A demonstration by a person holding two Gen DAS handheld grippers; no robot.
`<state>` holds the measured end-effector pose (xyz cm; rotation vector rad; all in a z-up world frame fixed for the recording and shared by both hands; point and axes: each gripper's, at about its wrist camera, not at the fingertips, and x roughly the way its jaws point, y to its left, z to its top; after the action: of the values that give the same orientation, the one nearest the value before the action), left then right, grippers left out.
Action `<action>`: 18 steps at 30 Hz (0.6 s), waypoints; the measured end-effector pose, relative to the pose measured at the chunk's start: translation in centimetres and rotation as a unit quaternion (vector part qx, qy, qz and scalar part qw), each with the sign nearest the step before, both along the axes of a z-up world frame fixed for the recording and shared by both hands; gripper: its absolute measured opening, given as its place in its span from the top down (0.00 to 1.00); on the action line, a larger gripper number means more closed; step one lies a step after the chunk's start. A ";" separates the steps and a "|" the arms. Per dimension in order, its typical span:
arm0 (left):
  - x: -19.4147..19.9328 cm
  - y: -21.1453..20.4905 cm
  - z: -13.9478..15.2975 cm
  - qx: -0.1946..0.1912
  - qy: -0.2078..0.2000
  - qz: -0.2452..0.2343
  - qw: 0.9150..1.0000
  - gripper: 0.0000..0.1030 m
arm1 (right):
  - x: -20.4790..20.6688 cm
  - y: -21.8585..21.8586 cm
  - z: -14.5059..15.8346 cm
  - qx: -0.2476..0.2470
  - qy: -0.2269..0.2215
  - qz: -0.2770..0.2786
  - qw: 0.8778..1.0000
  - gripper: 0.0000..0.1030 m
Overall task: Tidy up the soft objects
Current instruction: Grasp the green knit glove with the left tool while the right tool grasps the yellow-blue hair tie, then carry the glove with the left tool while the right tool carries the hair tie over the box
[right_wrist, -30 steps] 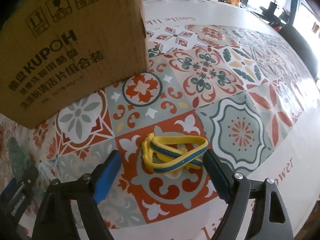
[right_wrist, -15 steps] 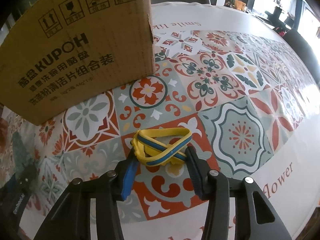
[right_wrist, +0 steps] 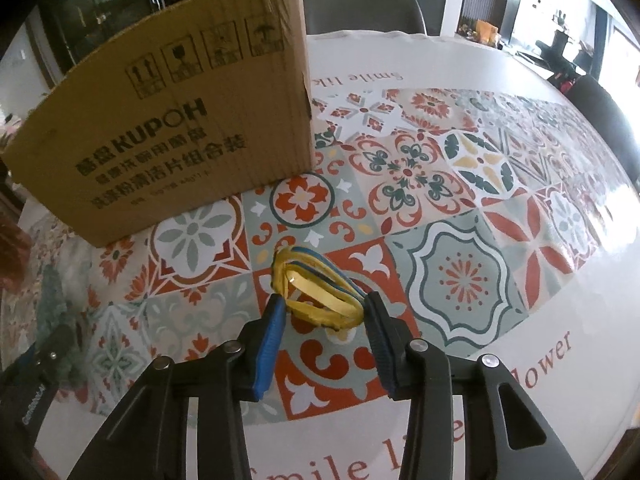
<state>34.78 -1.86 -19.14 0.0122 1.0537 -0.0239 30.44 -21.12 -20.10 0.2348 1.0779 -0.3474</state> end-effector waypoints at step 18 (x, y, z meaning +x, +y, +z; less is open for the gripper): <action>-0.9 -0.7 1.8 -0.016 -0.028 -0.013 0.999 0.78 | -0.2 -0.1 1.1 -0.006 -0.024 0.015 1.000 0.73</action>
<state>33.88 -2.55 -17.37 -0.0031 0.9971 -0.0636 30.22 -21.26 -18.97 0.2159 1.0306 -0.3193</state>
